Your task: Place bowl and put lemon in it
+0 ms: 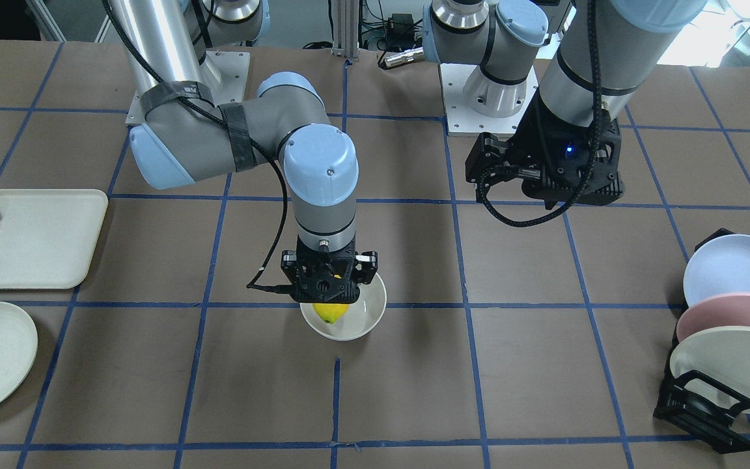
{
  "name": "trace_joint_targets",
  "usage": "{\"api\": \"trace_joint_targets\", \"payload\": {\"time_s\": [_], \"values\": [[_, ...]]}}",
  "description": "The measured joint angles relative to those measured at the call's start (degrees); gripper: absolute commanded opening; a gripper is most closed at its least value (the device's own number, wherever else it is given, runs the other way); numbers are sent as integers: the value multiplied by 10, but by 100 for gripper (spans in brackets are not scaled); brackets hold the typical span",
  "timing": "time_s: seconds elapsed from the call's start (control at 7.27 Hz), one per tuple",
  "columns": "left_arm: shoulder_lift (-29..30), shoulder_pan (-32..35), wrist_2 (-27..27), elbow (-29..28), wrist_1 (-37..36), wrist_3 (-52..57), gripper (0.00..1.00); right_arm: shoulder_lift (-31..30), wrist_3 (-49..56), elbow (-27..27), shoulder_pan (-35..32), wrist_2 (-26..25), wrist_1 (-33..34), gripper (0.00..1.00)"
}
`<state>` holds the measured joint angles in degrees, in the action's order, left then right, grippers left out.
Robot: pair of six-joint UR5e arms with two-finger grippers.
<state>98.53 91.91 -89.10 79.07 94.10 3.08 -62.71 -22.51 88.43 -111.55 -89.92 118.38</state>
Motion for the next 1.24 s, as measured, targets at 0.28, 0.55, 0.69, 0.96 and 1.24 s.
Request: {"api": "trace_joint_targets", "payload": {"time_s": [0.28, 0.55, 0.69, 0.96, 1.24], "values": [[1, 1, 0, 5, -1, -1, 96, 21, -6, 1, -8, 14, 5, 0], [2, 1, 0, 6, -1, -2, 97, 38, -3, 1, -9, 17, 8, 33], [1, 1, 0, 6, -1, -3, 100, 45, -2, 1, -9, 17, 13, 43], [-2, 1, -1, 6, -1, -5, 100, 53, -4, 2, -9, 17, 22, 58], [-1, -2, 0, 5, -6, -5, 100, 58, -6, 2, -9, 17, 24, 100]]}}
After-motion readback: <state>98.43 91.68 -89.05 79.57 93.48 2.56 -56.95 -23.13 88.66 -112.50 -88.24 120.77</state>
